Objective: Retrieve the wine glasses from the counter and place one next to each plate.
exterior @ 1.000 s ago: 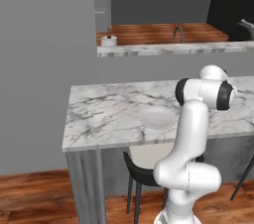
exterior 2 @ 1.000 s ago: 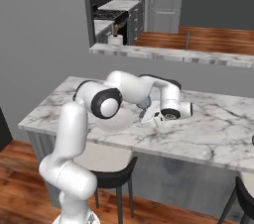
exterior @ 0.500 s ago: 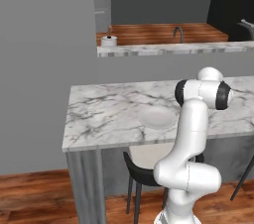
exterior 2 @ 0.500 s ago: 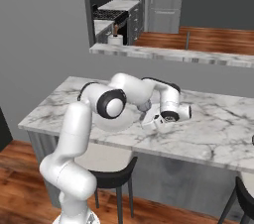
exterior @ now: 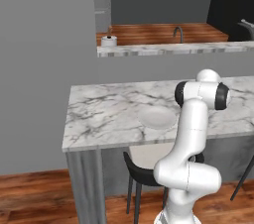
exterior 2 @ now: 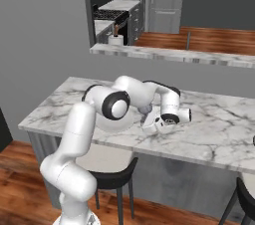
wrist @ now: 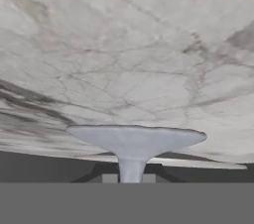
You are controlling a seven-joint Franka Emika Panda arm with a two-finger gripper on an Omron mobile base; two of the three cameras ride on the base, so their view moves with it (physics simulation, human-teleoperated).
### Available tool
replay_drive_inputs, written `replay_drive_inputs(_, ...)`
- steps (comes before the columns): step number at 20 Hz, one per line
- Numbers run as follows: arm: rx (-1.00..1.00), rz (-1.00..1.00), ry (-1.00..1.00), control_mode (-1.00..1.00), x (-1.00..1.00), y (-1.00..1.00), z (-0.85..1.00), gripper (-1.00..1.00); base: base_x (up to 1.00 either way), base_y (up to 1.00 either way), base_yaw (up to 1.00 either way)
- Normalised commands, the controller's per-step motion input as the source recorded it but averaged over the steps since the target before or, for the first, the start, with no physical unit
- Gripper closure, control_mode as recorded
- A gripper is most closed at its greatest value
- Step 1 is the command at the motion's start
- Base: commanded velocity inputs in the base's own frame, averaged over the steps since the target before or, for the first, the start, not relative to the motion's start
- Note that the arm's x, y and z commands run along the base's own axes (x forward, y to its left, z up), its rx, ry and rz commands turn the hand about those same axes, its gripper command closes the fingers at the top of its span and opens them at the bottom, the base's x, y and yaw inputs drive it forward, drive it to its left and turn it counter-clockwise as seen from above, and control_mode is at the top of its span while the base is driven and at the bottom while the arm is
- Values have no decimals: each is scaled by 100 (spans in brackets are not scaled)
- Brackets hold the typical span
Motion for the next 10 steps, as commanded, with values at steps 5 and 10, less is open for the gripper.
replay_drive_inputs(5,0,0,0,-100,10,0,-18,100,0,0,0)
replay_drive_inputs(10,0,0,0,-100,6,0,-20,100,0,0,0)
